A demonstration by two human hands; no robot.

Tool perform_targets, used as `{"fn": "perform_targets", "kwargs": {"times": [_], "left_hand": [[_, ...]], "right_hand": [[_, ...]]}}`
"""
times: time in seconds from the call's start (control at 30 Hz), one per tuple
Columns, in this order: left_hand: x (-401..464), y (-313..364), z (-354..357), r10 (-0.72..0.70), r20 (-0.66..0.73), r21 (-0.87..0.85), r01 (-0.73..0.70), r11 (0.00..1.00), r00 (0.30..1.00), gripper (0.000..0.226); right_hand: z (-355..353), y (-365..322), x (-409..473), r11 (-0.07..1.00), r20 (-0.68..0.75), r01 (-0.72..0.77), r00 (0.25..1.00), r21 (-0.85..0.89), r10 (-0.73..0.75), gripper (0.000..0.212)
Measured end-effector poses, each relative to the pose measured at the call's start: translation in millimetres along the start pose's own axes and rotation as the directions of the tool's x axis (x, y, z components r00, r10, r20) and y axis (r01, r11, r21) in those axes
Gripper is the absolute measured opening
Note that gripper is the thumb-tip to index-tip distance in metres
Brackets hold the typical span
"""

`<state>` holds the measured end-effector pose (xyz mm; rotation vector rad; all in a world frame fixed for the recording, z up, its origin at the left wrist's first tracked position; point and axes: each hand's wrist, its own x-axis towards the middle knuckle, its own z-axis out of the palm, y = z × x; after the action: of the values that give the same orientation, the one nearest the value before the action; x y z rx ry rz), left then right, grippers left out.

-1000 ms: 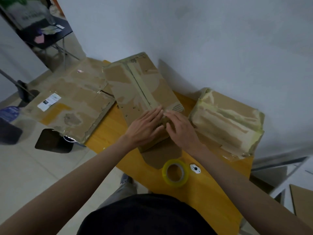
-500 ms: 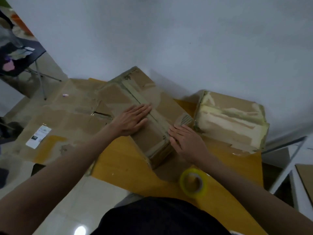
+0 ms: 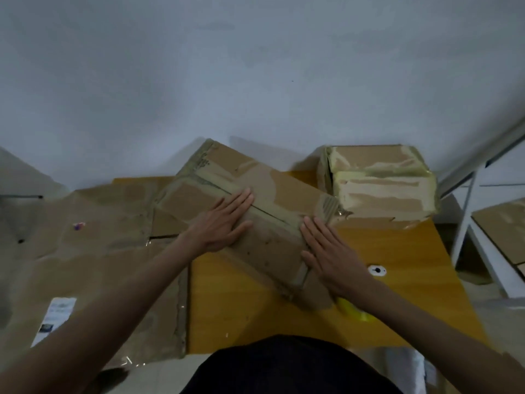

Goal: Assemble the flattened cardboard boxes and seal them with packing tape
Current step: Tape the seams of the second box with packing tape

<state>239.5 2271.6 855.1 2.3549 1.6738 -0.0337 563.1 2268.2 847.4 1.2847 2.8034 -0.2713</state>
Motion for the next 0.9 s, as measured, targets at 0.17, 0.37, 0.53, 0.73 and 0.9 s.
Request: {"fn": "perform_targets", "kwargs": {"times": [0.17,0.37,0.53,0.73,0.9], "left_hand": [[-10,-94,-22,-0.217,-0.004,0.021,0.217,0.976,0.976,0.081],[3,-117,-39,-0.369,-0.016,-0.124,0.364,0.923,0.929,0.069],[19,-114,-50,-0.507,-0.093,-0.394,0.436,0.809,0.857,0.058],[26,-108,-49,-0.606,-0.049,-0.427,0.532,0.731,0.794,0.060],[12,-93,-37,-0.658,-0.056,-0.417,0.581,0.699,0.751,0.070]], "right_hand": [[-1,-4,-1,0.999,0.007,-0.042,0.999,0.008,0.042,0.065],[1,-11,0,0.980,-0.078,-0.092,0.991,0.176,0.107,0.061],[3,-35,6,0.681,-0.033,-0.338,0.883,0.649,0.469,0.069],[-9,-49,17,0.438,0.038,-0.339,0.824,0.833,0.566,0.065],[0,-25,23,0.505,0.021,-0.324,0.856,0.800,0.516,0.066]]}}
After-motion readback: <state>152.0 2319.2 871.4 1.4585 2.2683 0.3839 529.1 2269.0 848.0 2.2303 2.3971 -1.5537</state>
